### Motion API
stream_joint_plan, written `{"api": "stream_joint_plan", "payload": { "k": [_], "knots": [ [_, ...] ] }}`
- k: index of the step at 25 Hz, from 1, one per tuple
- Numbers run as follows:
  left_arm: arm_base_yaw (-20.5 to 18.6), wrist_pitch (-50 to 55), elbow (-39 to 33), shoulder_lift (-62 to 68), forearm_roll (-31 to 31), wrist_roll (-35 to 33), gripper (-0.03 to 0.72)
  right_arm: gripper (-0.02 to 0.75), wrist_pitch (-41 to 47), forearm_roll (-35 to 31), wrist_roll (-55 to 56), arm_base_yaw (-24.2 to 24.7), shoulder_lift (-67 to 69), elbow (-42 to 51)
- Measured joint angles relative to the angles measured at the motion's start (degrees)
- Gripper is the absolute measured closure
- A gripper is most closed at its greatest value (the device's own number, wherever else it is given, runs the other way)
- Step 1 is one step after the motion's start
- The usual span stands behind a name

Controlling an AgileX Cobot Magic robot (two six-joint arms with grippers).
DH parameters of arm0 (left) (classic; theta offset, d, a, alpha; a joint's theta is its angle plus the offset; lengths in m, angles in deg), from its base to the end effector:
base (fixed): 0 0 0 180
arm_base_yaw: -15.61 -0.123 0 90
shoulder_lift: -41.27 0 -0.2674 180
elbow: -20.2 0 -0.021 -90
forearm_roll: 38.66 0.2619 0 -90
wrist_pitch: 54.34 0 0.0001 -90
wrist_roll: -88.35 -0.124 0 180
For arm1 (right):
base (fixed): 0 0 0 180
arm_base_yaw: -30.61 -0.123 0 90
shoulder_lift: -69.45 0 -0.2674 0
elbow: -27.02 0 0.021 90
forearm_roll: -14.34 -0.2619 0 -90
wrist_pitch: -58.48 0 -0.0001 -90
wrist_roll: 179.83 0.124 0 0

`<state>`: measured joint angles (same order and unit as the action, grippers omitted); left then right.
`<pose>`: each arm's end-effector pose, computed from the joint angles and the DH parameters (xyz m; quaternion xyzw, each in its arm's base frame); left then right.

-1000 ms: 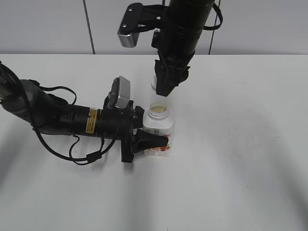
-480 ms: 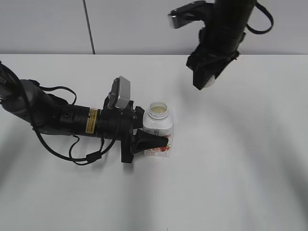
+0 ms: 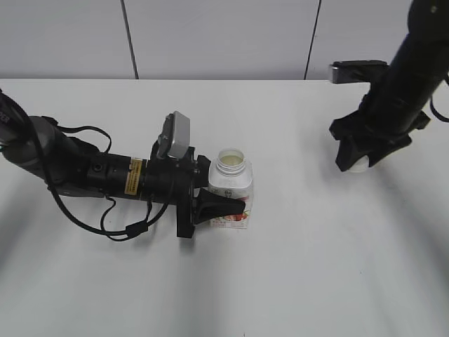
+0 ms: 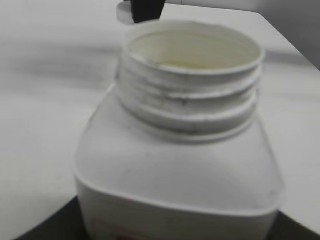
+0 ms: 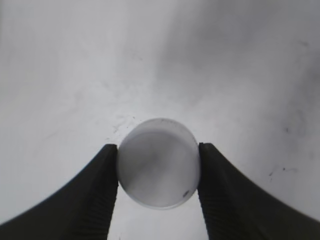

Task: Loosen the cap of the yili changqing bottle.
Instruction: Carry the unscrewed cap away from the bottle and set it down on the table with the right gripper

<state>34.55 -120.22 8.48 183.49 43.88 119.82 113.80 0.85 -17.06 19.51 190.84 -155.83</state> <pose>0.3237 -0.2297 0.0216 0.5595 0.5870 -0.4334 0.3933 0.3819 0.0992 0.1238 -0.1830 0.9766 0.0970 0.0585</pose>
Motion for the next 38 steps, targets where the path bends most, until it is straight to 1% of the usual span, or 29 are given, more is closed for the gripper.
{"api": "stream_joint_plan", "payload": {
  "k": [3, 7, 10, 14, 18, 38],
  "knots": [
    [0.00, 0.00, 0.00, 0.00, 0.00, 0.00, 0.319, 0.350, -6.17, -1.26, 0.32, 3.65, -3.57, 7.93],
    [0.00, 0.00, 0.00, 0.00, 0.00, 0.00, 0.319, 0.350, -12.54, -1.73, 1.62, 9.13, -5.77, 15.64],
    [0.00, 0.00, 0.00, 0.00, 0.05, 0.00, 0.319, 0.350, -16.10, -1.78, 2.05, 14.24, -5.81, 19.76],
    [0.00, 0.00, 0.00, 0.00, 0.05, 0.00, 0.319, 0.350, -18.95, -1.71, 2.18, 18.67, -5.81, 22.00],
    [0.00, -0.05, 0.00, 0.00, 0.10, 0.00, 0.319, 0.350, -20.84, -1.54, 2.18, 19.33, -5.81, 22.00],
    [0.00, -0.09, 0.00, 0.00, 0.27, 0.00, 0.319, 0.351, -21.04, -1.88, 2.27, 19.33, -3.74, 22.06]
  ]
}}
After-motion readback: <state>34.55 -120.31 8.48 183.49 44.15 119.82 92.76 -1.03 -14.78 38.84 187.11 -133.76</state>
